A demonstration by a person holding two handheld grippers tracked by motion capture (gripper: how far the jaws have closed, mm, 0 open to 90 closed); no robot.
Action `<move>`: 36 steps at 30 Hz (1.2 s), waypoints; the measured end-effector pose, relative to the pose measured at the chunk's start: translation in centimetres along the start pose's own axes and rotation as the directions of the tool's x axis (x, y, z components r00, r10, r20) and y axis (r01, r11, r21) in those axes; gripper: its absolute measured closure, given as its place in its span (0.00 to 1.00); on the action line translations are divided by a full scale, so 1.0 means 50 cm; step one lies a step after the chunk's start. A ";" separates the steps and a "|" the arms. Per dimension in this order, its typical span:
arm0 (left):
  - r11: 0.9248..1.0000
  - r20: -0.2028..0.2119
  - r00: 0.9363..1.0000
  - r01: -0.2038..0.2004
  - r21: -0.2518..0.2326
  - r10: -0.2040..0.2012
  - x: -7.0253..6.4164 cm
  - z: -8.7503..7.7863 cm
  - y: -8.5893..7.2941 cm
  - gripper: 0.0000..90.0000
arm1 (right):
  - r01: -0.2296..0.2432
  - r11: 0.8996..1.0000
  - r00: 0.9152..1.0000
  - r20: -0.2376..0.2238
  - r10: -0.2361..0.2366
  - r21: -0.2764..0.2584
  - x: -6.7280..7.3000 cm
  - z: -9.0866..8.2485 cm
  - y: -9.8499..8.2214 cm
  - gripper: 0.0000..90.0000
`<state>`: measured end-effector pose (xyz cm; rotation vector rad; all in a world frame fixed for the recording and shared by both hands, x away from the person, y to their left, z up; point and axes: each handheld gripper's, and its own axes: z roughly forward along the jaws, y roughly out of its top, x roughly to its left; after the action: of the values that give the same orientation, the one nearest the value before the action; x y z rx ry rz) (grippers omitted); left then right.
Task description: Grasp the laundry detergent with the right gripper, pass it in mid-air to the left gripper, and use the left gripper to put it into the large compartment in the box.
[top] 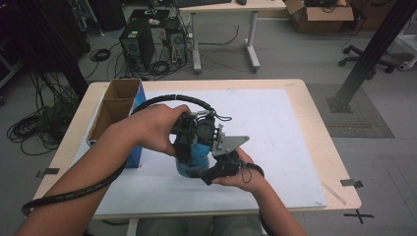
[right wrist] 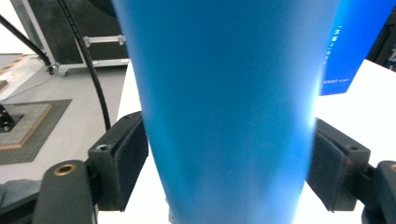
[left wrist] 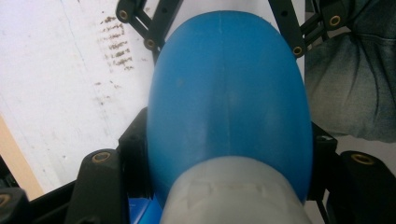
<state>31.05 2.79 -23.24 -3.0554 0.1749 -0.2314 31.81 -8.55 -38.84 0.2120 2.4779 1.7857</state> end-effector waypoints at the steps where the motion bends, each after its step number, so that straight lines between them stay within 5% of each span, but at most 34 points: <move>1: 1.000 -0.003 1.000 0.005 -0.010 -0.005 0.000 0.001 -0.001 0.43 | -0.001 1.000 1.000 0.001 0.001 -0.005 -0.001 -0.001 -0.001 0.22; 15: 0.997 0.018 0.997 0.077 0.002 -0.077 0.013 -0.003 0.004 0.43 | -0.002 1.000 1.000 0.014 0.002 -0.004 -0.004 -0.026 0.000 0.02; 29: 0.984 0.032 0.983 0.181 0.003 -0.181 0.024 -0.018 -0.005 0.42 | 0.000 0.999 0.999 0.053 -0.001 0.032 -0.020 -0.092 0.001 0.00; 34: 0.957 0.040 0.956 0.290 -0.012 -0.289 0.033 -0.035 -0.017 0.42 | 0.007 0.998 0.997 0.081 -0.012 0.065 -0.031 -0.137 0.010 0.00; 36: 0.937 0.052 0.936 0.348 -0.016 -0.347 0.040 -0.042 -0.022 0.42 | 0.021 0.995 0.996 0.087 -0.029 0.095 -0.035 -0.152 0.014 0.00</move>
<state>32.79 3.50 -20.81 -3.0915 -0.3735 -0.1733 32.50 -15.72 -35.81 0.2592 2.4933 1.6152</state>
